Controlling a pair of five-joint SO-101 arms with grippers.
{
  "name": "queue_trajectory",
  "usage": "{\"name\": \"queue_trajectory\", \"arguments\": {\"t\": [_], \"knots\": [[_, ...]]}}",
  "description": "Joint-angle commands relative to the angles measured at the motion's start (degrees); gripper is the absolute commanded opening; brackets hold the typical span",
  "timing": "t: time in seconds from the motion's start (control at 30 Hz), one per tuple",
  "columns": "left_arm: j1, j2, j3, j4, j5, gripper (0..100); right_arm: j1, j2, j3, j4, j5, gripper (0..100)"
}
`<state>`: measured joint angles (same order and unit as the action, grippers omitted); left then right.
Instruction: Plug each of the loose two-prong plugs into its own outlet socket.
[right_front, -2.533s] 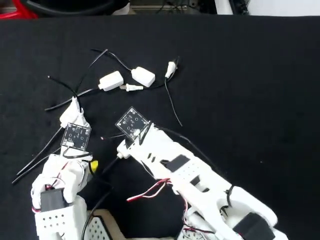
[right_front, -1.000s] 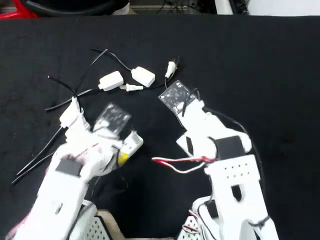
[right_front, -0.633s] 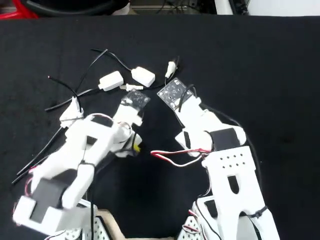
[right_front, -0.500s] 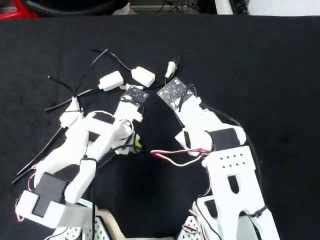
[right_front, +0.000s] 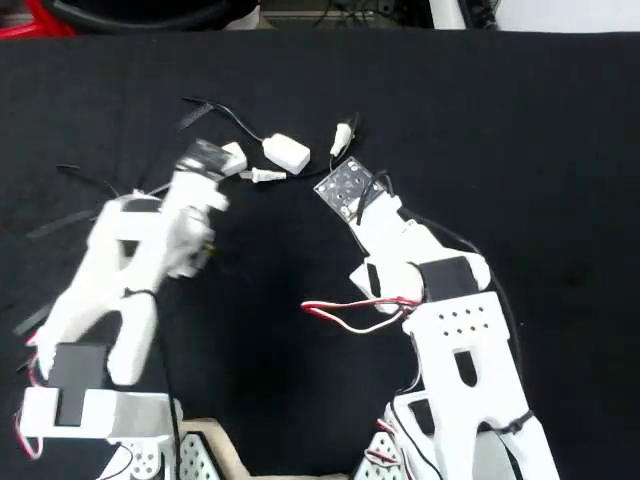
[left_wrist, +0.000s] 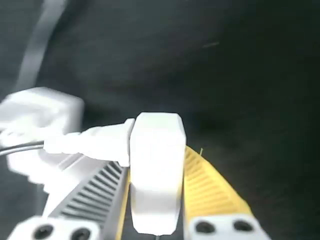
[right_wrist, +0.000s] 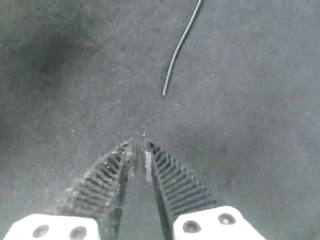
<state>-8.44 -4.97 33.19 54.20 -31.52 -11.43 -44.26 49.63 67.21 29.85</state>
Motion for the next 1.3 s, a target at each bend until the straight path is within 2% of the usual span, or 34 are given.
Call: {"name": "queue_trajectory", "arguments": {"t": [0.0,0.1,0.27,0.47,0.67,0.77,0.83,0.97,1.1,1.27], "knots": [[-5.32,-0.09,-8.57,7.03,-10.64,4,0.88,0.4,1.1,-2.9,0.0,1.5],[-5.41,0.0,-10.77,10.99,-13.98,10,0.88,0.4,1.19,-2.81,0.18,1.5],[-5.14,-0.62,-11.47,7.56,-4.75,28,0.97,0.4,1.19,-2.64,0.18,1.5],[-3.65,-0.53,-26.51,13.19,-1.58,29,0.97,0.4,1.19,-2.55,0.18,1.5],[5.76,2.99,-37.93,15.47,-12.84,29,1.05,0.48,1.27,-2.55,0.18,1.5],[9.89,9.93,-41.71,12.13,-13.01,29,1.05,0.48,1.27,-2.55,0.18,1.5],[9.98,17.14,-46.55,8.79,-12.84,29,1.05,0.48,1.27,-2.55,0.26,1.5],[7.96,34.02,-61.76,8.7,-12.04,29,1.05,0.48,1.36,-2.64,0.26,1.5],[6.73,48.88,-81.1,13.54,-12.48,29,1.05,0.48,1.63,-2.99,0.26,1.5],[4.7,63.91,-107.03,20.66,-16.79,29,0.97,0.48,2.15,-3.08,1.58,1.4]]}}
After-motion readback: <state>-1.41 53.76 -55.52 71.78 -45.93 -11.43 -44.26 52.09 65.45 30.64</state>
